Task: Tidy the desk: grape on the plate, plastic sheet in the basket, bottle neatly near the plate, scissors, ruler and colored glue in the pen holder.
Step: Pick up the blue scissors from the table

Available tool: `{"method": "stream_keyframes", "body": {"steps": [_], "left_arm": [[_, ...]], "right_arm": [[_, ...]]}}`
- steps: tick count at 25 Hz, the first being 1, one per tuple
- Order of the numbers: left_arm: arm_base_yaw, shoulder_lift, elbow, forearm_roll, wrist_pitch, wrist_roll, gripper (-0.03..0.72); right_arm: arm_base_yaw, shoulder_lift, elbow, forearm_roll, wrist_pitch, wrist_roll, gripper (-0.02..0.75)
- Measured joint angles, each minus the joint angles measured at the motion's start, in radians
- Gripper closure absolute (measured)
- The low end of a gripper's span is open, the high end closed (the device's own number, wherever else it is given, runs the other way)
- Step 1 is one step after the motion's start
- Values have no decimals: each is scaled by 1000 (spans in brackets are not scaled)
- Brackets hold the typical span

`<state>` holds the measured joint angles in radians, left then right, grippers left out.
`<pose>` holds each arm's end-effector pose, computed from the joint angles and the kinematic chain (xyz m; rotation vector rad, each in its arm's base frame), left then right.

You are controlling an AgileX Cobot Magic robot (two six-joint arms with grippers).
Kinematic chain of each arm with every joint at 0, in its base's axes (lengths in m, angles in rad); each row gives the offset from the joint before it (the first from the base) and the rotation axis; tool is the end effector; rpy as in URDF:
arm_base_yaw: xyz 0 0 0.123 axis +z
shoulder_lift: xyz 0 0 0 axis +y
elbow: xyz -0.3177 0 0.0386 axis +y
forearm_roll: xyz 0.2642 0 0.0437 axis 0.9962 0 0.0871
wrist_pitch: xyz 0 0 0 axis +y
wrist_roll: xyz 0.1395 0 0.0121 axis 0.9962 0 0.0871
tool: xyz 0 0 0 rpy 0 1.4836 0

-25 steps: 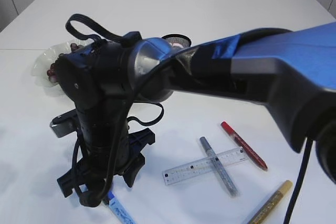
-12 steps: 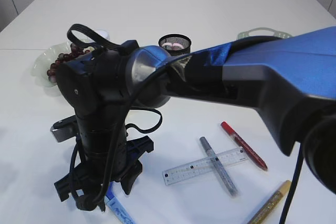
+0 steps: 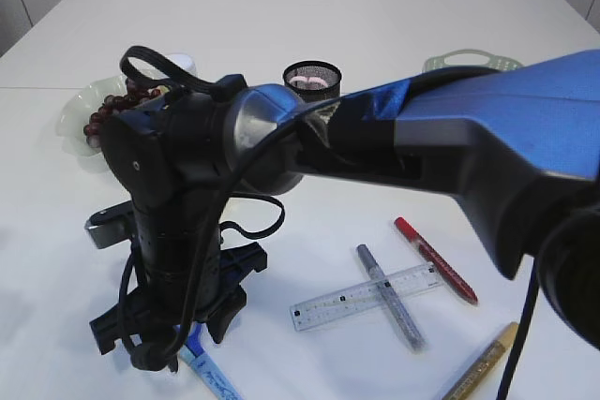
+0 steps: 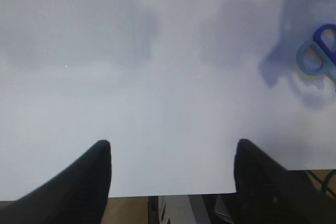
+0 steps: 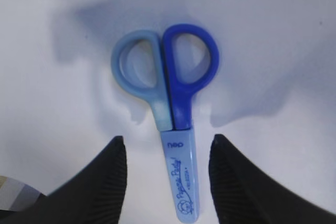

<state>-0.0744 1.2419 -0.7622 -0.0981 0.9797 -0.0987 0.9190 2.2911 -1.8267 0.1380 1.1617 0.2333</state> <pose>0.2148 -0.0274 0.2162 -0.1044 2.9457 -0.1530 0.2888 0.4076 0.1182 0.9623 -2.9394 -0.1924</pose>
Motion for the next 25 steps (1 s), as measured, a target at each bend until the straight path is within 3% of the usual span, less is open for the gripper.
{"method": "stream_keyframes", "body": {"steps": [25], "left_arm": [[6,0,0,-9,0,0,176]], "right_arm": [[0,29,0,0,-52,-4,333]]}}
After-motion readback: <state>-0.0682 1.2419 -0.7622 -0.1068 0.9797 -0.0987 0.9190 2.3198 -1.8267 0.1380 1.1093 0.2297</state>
